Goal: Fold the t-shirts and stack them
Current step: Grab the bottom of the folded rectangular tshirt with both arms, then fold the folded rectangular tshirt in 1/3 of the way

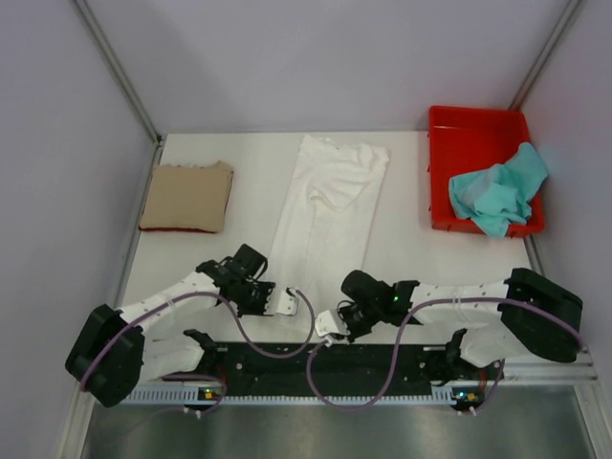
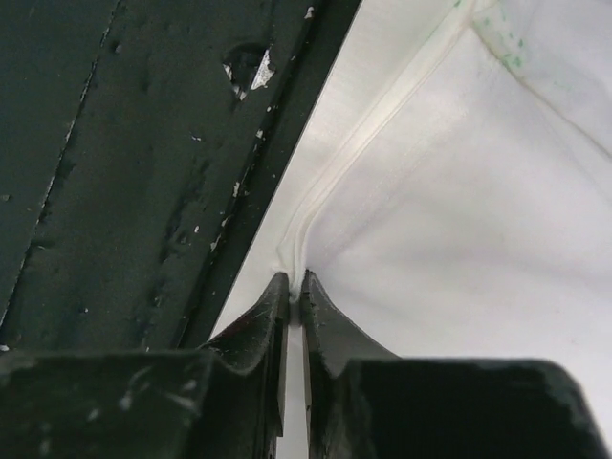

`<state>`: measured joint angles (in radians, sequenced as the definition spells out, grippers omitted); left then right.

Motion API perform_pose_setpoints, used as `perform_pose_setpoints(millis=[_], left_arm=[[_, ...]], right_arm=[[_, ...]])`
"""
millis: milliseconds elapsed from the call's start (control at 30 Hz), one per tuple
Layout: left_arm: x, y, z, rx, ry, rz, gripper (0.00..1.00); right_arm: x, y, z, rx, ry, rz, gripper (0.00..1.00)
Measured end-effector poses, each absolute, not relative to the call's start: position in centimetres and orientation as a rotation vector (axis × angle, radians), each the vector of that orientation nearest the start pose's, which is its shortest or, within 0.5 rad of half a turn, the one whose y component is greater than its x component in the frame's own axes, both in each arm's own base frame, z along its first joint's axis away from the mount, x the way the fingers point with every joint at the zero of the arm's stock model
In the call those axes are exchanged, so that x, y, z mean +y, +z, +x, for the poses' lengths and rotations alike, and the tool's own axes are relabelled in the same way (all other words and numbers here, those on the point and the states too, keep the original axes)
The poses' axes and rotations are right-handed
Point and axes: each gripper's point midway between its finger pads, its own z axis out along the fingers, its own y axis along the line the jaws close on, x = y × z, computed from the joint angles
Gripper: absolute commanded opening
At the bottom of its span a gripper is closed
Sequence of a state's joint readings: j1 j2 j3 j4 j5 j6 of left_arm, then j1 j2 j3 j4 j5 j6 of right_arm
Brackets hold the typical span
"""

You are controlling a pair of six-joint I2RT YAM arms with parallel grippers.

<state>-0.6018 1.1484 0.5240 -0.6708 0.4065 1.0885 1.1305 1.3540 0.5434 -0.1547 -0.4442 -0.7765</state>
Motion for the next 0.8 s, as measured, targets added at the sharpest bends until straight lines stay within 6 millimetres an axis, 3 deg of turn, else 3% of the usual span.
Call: perform_pose_setpoints(millis=[133, 267, 400, 567, 800], left_arm=[[-13.8, 1.6, 14.1, -2.261, 0.547, -2.613, 0.0], [-13.7, 3.3, 13.6, -2.323, 0.558, -2.553, 0.0], [-15.0, 7.0, 16.0, -2.474, 0.517, -2.554, 0.0], [-16.4, 10.2, 21.2, -2.682, 0.364, -2.469, 0.0], [-17.3, 11.6, 33.7, -3.024, 0.116, -2.151, 0.0]], right_arm=[[27.9, 2.2, 7.9, 1.328, 0.69, -2.171, 0.0], [28.0, 5.2, 8.3, 1.303, 0.705, -2.079, 0.0], [27.8, 8.8, 11.7, 1.357, 0.71, -1.852, 0.0], [26.5, 10.6, 18.7, 1.52, 0.657, -1.573, 0.0], [24.4, 12.1, 30.2, 1.659, 0.552, -1.253, 0.0]])
